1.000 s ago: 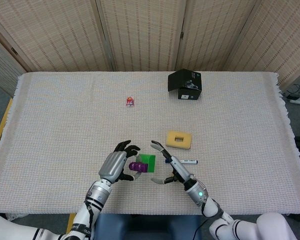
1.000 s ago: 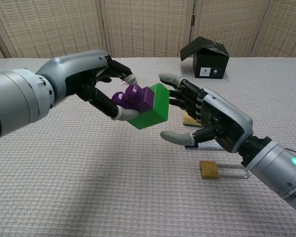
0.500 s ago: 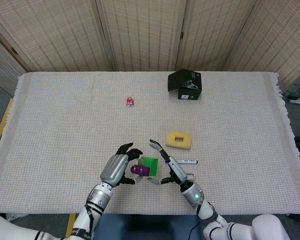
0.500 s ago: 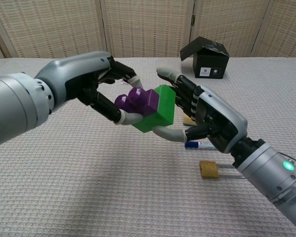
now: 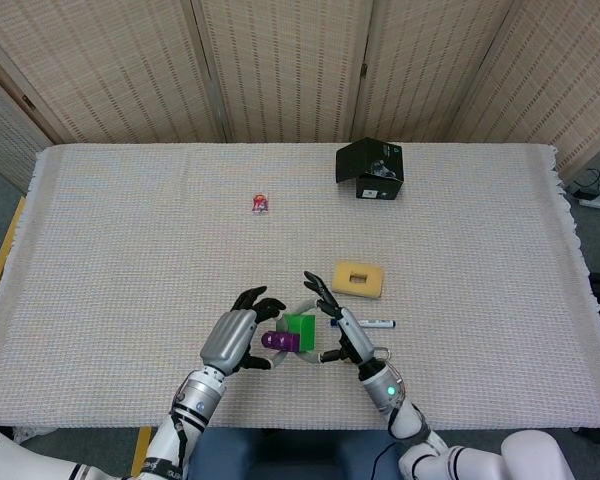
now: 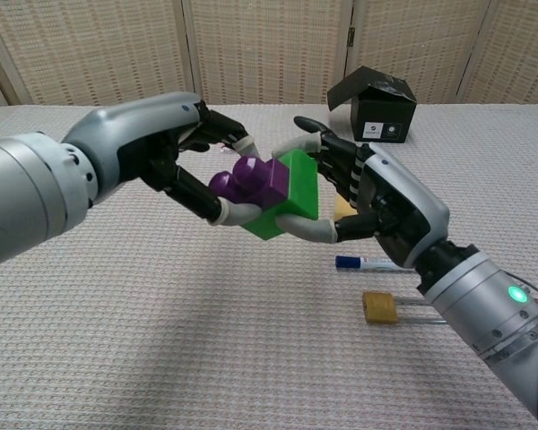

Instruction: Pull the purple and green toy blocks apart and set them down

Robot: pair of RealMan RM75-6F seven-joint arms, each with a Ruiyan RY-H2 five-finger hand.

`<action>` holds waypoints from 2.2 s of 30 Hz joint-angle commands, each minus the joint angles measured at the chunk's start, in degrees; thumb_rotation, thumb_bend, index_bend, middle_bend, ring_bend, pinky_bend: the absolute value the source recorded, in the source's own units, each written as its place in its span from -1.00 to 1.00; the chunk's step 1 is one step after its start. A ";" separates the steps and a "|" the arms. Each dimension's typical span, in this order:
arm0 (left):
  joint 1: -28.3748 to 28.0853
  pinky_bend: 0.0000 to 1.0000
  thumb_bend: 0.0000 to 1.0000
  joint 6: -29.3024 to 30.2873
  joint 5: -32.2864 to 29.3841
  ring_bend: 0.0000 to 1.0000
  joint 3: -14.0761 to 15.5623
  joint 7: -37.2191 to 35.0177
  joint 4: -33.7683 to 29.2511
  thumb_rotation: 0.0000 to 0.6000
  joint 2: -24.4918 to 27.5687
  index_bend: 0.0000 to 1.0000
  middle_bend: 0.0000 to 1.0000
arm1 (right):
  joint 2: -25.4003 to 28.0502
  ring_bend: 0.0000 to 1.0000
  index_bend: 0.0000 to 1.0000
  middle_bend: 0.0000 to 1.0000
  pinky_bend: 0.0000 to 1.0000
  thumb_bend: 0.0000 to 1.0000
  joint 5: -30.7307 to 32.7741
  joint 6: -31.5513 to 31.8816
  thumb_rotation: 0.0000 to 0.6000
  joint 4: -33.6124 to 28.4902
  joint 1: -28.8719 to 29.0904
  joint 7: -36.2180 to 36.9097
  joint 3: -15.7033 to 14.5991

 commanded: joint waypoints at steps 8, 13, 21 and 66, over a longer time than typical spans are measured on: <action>0.20 -1.00 -0.30 -0.09 0.80 -0.86 -0.01 -0.60 0.54 1.00 0.06 0.67 -0.40 | -0.82 -0.57 0.71 -0.50 -1.00 -0.50 0.18 0.78 1.00 1.14 -0.35 0.63 0.32; 0.32 -1.00 -0.28 -0.44 1.14 -0.84 -0.36 -1.34 0.75 1.00 0.46 0.67 -0.40 | -0.57 -0.52 0.93 -0.37 -1.00 -0.50 -0.02 0.92 1.00 1.89 -0.67 1.17 -0.20; 0.76 -1.00 -0.28 -0.73 1.57 -0.84 -0.80 -2.43 1.29 1.00 1.67 0.67 -0.39 | -0.12 -0.52 0.95 -0.36 -1.00 -0.50 1.58 0.40 1.00 3.81 -1.66 4.02 0.27; 6.36 -0.99 -0.28 -18.33 24.42 -0.84 9.16 -35.04 44.39 1.00 3.15 0.66 -0.37 | 36.41 -0.76 0.93 -0.46 -1.00 -0.50 3.37 -5.53 1.00 -17.09 -9.45 -46.74 -5.75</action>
